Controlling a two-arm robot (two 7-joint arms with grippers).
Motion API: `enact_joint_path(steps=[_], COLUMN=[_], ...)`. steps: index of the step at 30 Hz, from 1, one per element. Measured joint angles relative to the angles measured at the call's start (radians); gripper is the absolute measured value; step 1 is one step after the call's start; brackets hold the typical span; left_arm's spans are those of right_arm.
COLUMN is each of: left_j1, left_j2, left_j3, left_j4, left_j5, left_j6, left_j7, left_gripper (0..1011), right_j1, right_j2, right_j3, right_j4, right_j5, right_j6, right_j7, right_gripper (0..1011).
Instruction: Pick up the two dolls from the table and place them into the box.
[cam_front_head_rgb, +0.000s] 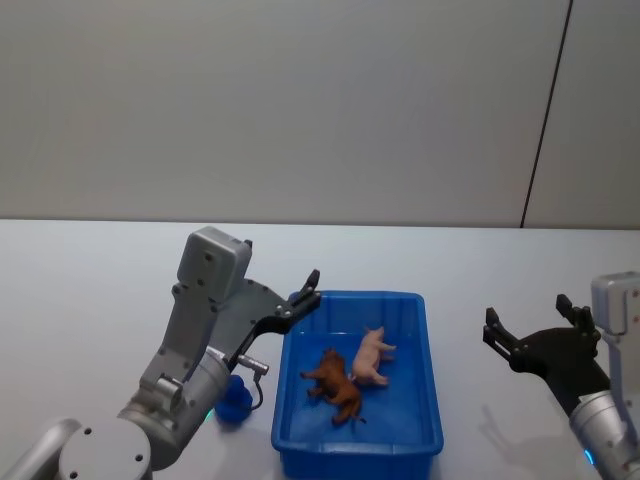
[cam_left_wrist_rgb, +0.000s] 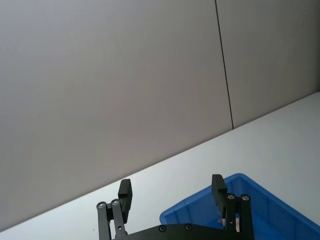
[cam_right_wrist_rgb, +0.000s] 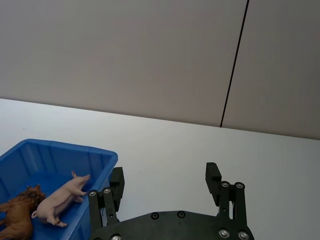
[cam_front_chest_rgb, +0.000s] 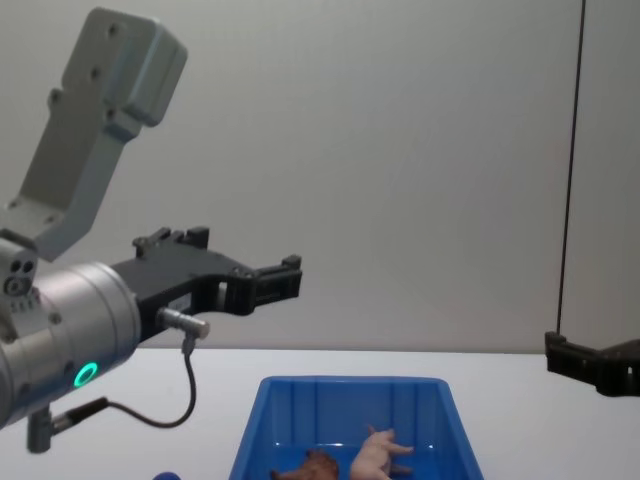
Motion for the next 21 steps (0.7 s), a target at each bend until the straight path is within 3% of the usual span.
enact_joint_path(steps=[21], left_j1=[0.033], left_j2=[0.016], left_j3=[-0.027], left_j4=[0.047], left_j5=[-0.106], left_j6=[0.108], left_j7=[0.035], left_gripper=[1001], right_j1=[-0.007], right_j2=[0.004], right_j3=[0.003], right_j4=[-0.008], right_j5=[0.004], right_j6=[0.001], right_j7=[-0.006], right_gripper=[1001])
